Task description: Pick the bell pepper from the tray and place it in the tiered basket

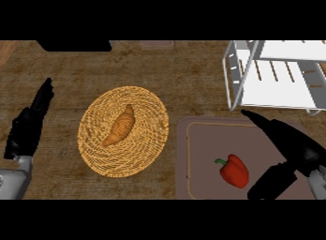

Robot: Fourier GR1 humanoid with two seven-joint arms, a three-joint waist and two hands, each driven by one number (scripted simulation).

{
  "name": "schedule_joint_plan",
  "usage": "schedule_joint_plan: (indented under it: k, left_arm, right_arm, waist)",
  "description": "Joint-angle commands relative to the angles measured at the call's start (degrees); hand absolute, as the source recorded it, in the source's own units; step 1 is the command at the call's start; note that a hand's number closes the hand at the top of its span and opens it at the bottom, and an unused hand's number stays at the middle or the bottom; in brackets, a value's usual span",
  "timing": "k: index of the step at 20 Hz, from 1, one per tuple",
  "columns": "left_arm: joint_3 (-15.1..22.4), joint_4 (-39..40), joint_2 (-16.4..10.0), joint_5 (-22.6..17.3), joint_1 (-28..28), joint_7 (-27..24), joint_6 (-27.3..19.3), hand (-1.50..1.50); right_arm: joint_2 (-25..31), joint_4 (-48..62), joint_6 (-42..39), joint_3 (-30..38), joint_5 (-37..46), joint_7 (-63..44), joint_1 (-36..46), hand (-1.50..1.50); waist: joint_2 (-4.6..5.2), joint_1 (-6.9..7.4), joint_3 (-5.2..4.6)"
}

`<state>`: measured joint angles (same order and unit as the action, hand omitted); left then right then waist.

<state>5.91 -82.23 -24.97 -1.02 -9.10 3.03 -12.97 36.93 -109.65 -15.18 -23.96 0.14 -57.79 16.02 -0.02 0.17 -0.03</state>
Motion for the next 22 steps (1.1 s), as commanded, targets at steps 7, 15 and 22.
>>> schedule_joint_plan:
  k: [7,15,22]
  left_arm:
    - [-1.1,1.0,2.3,2.9,1.3,-0.9,1.4,0.00]
    - [-5.2,1.0,1.4,2.6,0.7,-1.7,5.1,0.00]
    - [-2.1,-4.6,6.2,6.4,2.9,1.9,2.3,0.00]
  right_arm:
    - [-3.9,-4.4,-3.1,-5.6,11.3,-6.6,-2.3,-1.50]
    - [-5.2,-5.2,-7.0,-2.9,15.2,-5.4,-3.0,-1.50]
    - [-9.4,0.7,-5.5,-4.4,20.4,-1.7,-6.1,-1.50]
  waist:
    - [-0.05,-0.07,0.00]
    - [-0.01,-0.05,0.00]
    - [-0.03,0.15,0.03]
